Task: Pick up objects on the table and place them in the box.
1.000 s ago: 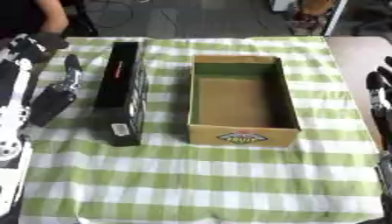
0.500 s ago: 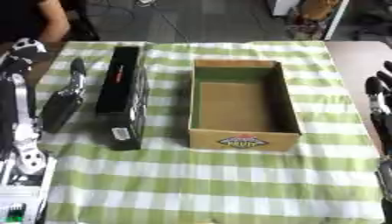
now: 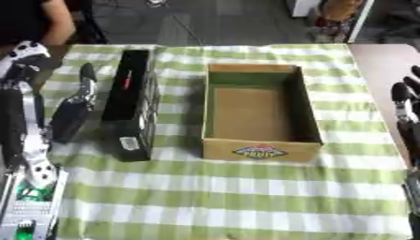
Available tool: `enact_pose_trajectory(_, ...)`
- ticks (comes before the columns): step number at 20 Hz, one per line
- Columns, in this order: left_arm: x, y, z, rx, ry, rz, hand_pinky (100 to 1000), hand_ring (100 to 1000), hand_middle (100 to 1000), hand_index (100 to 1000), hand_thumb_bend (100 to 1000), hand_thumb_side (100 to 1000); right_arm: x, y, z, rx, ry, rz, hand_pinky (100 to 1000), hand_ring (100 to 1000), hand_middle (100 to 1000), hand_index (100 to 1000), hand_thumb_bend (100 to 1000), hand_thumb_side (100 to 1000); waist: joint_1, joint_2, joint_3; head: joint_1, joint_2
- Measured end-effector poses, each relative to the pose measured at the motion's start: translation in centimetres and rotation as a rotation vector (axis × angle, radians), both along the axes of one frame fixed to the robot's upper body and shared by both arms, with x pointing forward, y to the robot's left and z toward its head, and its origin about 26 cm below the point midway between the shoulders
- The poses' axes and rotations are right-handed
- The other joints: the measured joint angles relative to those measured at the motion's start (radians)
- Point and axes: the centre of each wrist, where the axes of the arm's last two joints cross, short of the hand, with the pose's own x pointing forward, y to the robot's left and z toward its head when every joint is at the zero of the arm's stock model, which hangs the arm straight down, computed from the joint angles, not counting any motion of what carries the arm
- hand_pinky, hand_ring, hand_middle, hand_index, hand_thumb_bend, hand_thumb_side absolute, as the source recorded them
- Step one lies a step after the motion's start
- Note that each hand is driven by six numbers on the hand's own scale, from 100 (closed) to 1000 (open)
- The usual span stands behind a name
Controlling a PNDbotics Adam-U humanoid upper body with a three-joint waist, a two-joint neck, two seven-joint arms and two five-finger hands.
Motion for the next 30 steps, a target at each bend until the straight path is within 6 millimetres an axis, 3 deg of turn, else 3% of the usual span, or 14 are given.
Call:
enact_pose_trajectory(8,1.6,1.5,-3.4,-0.05,0.226,0.014,928,902,886,800,685,598,-0.5,-1.6,-0.3,-0.05,0.025,-0.032,888,920,939,1000,523,738,0.054,-0.018,0.04,-0.011,0.001)
enact_pose_trajectory(19,3.2,1.7,-4.5,-0.079,0.291,-0.019,925,897,877,779,708,631,-0.6,-2.0,-0.4,-0.068,0.032,-0.041,889,920,939,1000,523,738,0.055,-0.02,0.048,-0.028,-0.024)
enact_pose_trajectory(30,3.5,-1.0,-3.1,-0.059,0.254,-0.177,930,897,882,790,736,637,-0.5,-2.0,-0.5,-0.068,0.037,-0.041,889,921,940,1000,524,738,0.055,-0.02,0.048,-0.028,-0.036)
